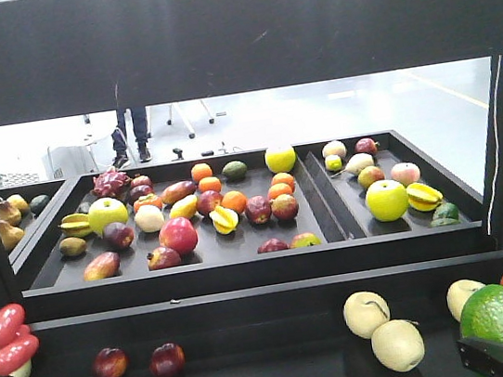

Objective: Pick snacks and fruit into basket
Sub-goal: 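Lift the green lime off the shelf with the right gripper, then drive away from the fruit shelf holding strawberries and lime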

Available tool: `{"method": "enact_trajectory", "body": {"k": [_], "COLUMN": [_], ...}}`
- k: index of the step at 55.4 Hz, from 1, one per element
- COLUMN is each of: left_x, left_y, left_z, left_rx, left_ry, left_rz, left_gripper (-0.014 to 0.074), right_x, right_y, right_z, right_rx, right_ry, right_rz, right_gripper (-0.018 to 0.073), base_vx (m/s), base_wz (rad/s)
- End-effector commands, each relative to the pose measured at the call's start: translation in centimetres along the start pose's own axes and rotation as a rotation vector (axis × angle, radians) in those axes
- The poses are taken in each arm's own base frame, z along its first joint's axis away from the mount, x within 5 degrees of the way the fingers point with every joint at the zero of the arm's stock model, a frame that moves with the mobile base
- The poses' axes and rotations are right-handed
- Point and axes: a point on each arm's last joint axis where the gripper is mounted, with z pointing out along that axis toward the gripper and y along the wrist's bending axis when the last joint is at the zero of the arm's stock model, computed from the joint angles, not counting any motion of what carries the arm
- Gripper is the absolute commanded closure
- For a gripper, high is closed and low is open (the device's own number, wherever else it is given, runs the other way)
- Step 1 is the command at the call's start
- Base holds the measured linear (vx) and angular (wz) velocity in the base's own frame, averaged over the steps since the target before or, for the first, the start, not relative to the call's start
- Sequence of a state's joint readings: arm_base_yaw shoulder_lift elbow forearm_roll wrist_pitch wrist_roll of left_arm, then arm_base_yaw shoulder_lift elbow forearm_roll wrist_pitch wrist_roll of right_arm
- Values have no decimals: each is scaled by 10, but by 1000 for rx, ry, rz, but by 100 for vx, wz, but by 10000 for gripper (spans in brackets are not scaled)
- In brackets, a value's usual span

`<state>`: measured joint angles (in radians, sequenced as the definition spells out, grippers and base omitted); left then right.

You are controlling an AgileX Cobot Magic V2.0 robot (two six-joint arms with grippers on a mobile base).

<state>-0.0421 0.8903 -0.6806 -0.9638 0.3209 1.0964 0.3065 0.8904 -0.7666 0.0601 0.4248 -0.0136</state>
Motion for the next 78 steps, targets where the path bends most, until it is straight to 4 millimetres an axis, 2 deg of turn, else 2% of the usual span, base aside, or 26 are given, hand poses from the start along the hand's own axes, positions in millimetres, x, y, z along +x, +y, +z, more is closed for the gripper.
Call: {"method": "enact_trajectory", "body": {"k": [1, 16, 59, 78], "left_x": [-14, -12, -11, -11], "left_y": [1, -5, -5, -5], "left_z": [-12, -13, -13, -13], "left_rx": [-26, 34, 38, 38], "left_ry": [-76, -52, -49, -49], "left_rz": [-11, -8, -8, -8], "left_gripper": [602, 602, 602, 602], "right_x": [-19, -19, -19, -19], "right_y": [0, 0, 0, 0], "right_z": [-9, -9, -9, -9], "right_rx": [1, 1, 1, 1], "right_ry": [-139, -139, -139, -139], "right_rz": [-2, -2, -2, -2], "right_gripper": [568, 568, 568, 568], "base_vx": [0, 0, 0, -6], "base_wz": [0, 0, 0, -20]}}
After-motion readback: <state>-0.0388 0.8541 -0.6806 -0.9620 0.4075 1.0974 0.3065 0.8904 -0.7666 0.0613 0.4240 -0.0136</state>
